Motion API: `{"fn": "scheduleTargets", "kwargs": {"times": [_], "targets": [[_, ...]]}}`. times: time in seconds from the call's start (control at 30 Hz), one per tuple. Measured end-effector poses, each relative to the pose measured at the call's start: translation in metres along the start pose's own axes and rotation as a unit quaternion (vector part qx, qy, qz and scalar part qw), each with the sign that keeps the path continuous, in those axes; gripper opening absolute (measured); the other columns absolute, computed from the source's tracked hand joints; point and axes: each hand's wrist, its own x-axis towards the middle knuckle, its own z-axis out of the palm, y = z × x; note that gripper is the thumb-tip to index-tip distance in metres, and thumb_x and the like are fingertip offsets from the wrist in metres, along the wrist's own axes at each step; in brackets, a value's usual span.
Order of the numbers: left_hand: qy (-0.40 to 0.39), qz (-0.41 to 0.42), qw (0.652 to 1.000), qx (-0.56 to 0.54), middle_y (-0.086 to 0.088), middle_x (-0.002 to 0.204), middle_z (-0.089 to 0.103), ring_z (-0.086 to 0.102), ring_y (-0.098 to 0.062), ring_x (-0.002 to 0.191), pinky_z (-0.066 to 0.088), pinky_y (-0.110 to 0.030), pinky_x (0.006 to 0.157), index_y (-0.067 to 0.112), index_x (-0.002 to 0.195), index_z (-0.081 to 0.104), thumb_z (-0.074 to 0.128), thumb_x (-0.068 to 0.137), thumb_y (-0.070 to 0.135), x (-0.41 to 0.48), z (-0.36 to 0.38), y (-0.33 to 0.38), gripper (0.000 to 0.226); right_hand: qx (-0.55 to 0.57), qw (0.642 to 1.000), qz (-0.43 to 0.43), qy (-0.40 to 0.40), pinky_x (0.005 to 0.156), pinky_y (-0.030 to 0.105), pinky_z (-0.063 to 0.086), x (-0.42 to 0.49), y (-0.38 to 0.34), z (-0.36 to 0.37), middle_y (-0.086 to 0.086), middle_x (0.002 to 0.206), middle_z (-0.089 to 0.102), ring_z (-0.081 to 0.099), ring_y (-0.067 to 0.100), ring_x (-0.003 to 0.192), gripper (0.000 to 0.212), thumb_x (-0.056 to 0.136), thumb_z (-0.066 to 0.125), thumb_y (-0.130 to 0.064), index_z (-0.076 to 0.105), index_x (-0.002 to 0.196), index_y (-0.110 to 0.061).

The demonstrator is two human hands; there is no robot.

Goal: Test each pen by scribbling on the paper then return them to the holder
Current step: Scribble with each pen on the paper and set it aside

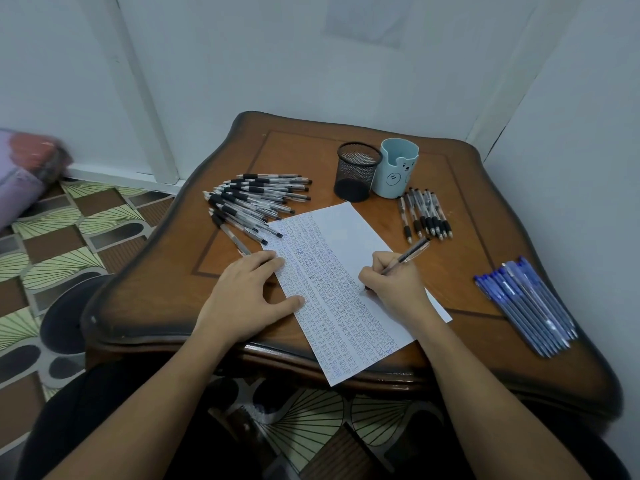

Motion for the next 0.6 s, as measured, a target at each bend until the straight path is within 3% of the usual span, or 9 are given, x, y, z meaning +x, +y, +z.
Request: {"fn": "scheduleTargets", "kwargs": {"times": [0.4,0.6], "targets": [[0.000,0.000,1.000,0.001,0.009,0.149,0.039,0.032,-0.010,0.136,0.020,-0.032,0.113,0.026,0.142,0.047,0.034,0.067,0.086,0.0001,-0.0009,0.0014,0.096,-0.006,1.000,-0.005,0.009,0.059,0.035,0.044,0.0013,0.0041,-0.0014,-0.002,0.054,0.027,0.036,0.014,0.052,0.054,0.082,0.064,0.003,0.033,0.047,-0.024],[-0.001,0.001,1.000,0.001,0.009,0.149,0.039,0.032,-0.011,0.137,0.020,-0.033,0.113,0.026,0.142,0.047,0.034,0.068,0.086,0.0002,-0.0005,0.0008,0.097,-0.007,1.000,-0.002,0.000,0.056,0.032,0.037,0.0022,0.0047,-0.0019,0.001,0.056,0.024,0.033,0.013,0.051,0.050,0.079,0.063,0.001,0.031,0.048,-0.023]]}}
